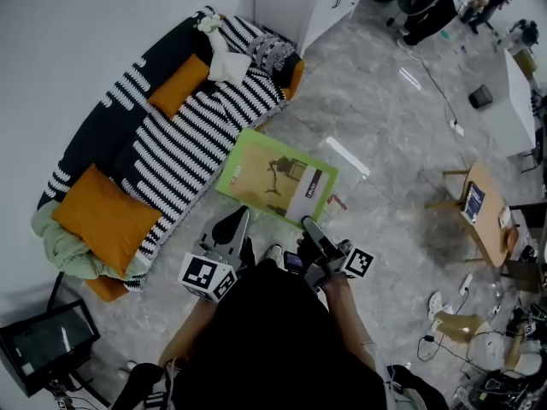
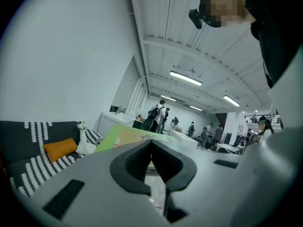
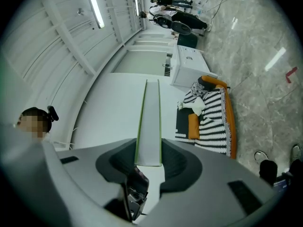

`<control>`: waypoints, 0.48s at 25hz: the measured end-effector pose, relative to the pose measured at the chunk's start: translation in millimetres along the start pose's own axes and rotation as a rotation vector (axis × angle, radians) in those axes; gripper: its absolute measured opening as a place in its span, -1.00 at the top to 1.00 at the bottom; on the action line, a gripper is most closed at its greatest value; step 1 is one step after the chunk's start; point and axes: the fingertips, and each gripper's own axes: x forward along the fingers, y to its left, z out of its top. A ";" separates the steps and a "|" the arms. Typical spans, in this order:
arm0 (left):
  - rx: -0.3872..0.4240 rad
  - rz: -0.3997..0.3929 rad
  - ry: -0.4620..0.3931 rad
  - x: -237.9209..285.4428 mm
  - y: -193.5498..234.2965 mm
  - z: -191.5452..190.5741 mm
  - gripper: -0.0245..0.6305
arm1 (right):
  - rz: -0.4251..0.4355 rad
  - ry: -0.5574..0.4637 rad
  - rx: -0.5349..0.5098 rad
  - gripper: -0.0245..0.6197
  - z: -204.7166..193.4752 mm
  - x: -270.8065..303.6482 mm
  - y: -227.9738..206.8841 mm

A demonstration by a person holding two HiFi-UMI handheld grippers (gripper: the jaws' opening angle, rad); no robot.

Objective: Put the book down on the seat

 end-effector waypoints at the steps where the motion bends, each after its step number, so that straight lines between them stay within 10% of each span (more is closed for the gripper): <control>1: 0.001 -0.007 -0.008 -0.9 -0.1 3.7 0.89 | -0.001 -0.007 0.003 0.44 -0.7 0.2 2.6; 12: -0.001 -0.077 -0.036 54.3 119.7 53.9 0.89 | -0.020 -0.057 -0.013 0.44 25.5 129.9 -6.2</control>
